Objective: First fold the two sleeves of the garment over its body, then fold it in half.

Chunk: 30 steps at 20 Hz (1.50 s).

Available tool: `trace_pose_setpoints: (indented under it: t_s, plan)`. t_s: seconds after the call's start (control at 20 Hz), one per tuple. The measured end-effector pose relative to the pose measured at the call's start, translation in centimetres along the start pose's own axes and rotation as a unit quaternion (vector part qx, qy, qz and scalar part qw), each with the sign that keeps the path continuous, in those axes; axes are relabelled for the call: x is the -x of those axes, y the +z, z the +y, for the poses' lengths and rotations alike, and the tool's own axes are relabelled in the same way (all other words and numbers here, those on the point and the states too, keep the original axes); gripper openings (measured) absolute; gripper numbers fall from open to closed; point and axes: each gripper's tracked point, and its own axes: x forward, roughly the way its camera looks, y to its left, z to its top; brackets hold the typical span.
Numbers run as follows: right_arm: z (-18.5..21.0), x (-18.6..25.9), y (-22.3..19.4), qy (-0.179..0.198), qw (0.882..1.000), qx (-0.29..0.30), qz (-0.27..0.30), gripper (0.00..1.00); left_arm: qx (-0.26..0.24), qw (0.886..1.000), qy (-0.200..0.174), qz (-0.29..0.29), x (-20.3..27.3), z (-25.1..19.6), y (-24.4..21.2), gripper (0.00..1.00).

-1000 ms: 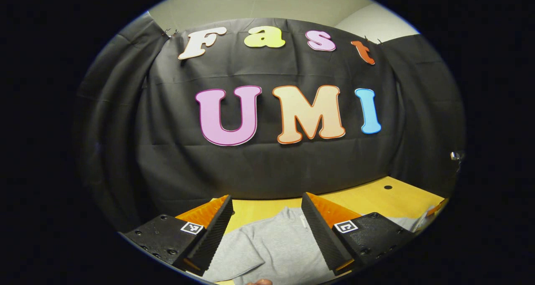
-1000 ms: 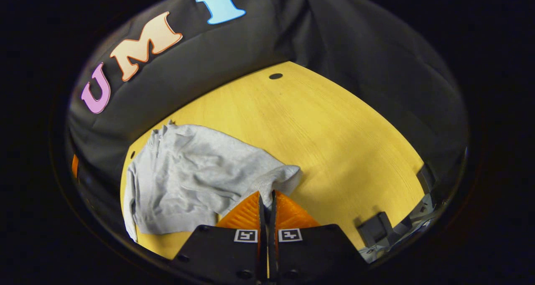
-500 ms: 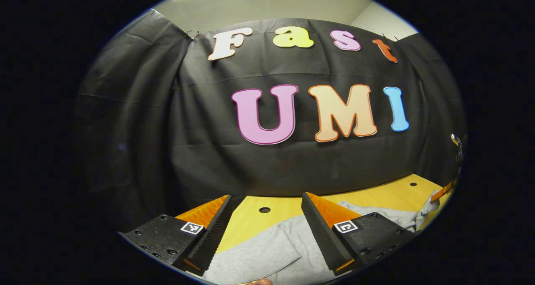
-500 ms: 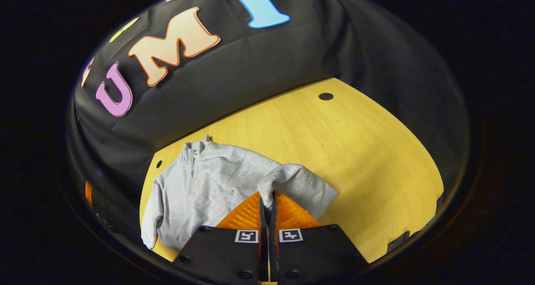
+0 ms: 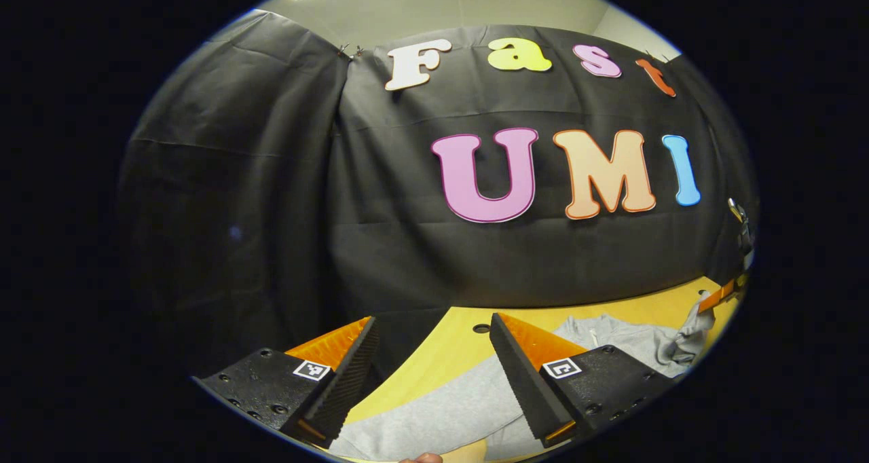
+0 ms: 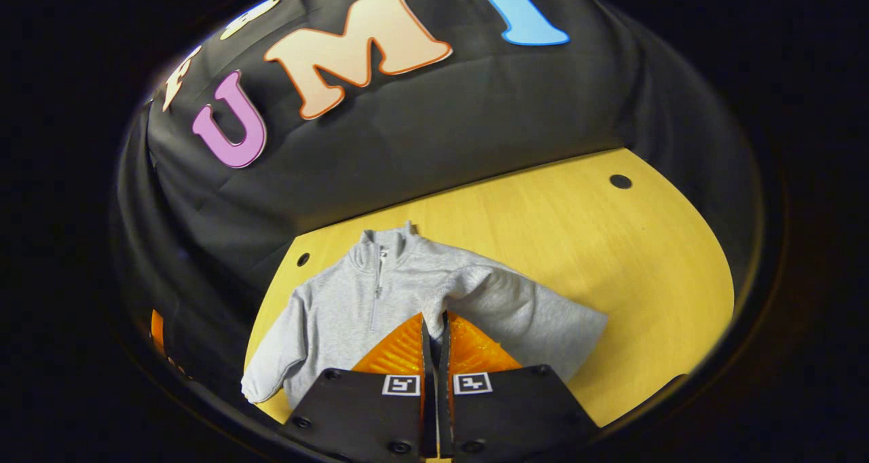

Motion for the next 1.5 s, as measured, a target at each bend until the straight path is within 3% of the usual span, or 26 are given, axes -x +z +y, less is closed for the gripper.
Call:
trace_pose_setpoints:
  t_s: [0.75, 1.05, 1.3, 1.4, 1.5]
  plan:
    - [19.5, -7.8, -4.5, 0.105, 0.986, 0.116, 0.047, 0.04, 0.006, 0.993, 0.098, 0.07, 5.0, 11.8, -6.6, 0.96]
    - [23.5, -11.8, -9.0, 0.111, 0.98, 0.136, 0.093, 0.04, 0.026, 0.985, 0.131, 0.108, 6.5, 16.3, -10.1, 0.97]
    - [25.1, -14.1, -12.5, 0.106, 0.975, 0.145, 0.13, 0.04, 0.04, 0.98, 0.124, 0.149, 6.7, 17.5, -13.8, 0.97]
    - [26.4, -13.4, -12.7, 0.126, 0.973, 0.138, 0.133, 0.13, 0.049, 0.978, 0.113, 0.169, 6.4, 17.4, -15.8, 0.97]
    - [27.4, -13.5, -11.8, 0.143, 0.975, 0.134, 0.103, 0.71, 0.07, 0.973, 0.092, 0.198, 6.3, 16.7, -18.3, 1.0]
